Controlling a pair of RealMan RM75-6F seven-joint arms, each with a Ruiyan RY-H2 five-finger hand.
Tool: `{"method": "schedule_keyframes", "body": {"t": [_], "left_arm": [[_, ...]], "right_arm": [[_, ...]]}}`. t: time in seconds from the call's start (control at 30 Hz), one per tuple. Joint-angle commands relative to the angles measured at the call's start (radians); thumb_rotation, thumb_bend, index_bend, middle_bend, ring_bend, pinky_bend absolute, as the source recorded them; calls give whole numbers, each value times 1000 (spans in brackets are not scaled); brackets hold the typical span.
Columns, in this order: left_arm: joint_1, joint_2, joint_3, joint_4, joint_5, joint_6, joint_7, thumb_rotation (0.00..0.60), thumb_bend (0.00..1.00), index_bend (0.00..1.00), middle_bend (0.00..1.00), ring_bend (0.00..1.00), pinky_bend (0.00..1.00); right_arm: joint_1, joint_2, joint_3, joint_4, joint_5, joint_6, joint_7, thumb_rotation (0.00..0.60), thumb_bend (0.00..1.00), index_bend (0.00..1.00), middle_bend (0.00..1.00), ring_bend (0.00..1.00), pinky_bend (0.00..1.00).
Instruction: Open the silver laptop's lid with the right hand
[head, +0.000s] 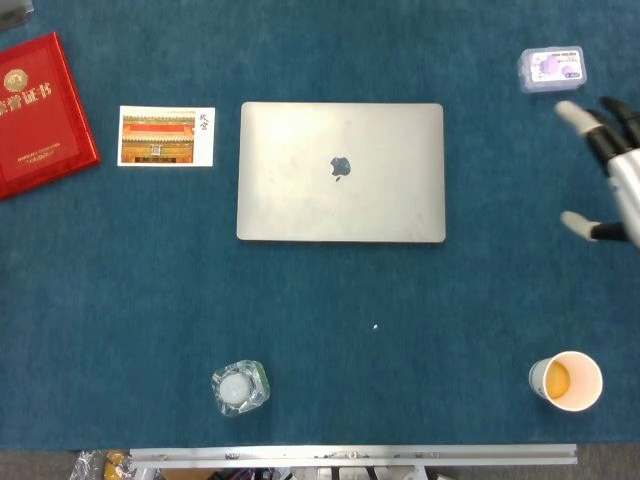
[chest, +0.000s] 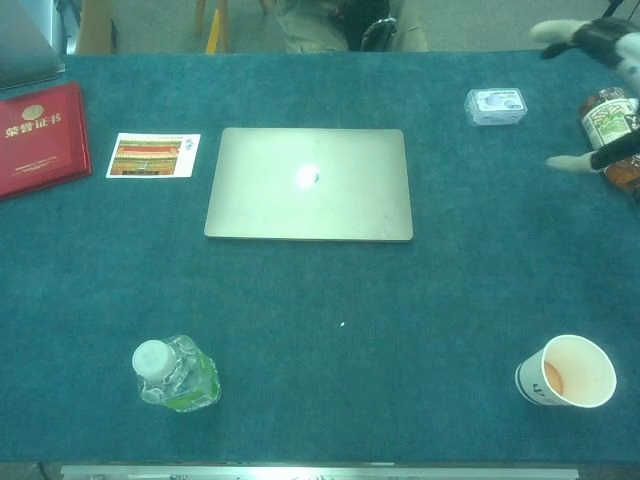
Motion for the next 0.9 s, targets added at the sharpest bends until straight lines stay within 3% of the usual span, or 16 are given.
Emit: {"method": "schedule_keyframes", "body": {"t": [0.03,0.43,0.63,0.9], "left_arm": [[0,4,1,-8,5,1,0,600,417,190,145,54,70],[-14,12,1,-19,8,-21,10,600,417,191,144,54,70],[-22,8,-3,-21,5,-30,7,600,417,190,144,54,70],[-22,-8,14,-8,19,-43,3,600,417,191,143,54,70]], "right_arm": [[39,-34,2,-12,15,-48,-37,600,26,124,205,88,187],[133,-203,14,-26,73,-83,-194,600,19,124,204,88,188],[180,-295,11,-6,140,-102,-313,600,23,124,204,88,188],[256,-395,20,30,238,-157,-371,600,26,124,204,88,188]]}}
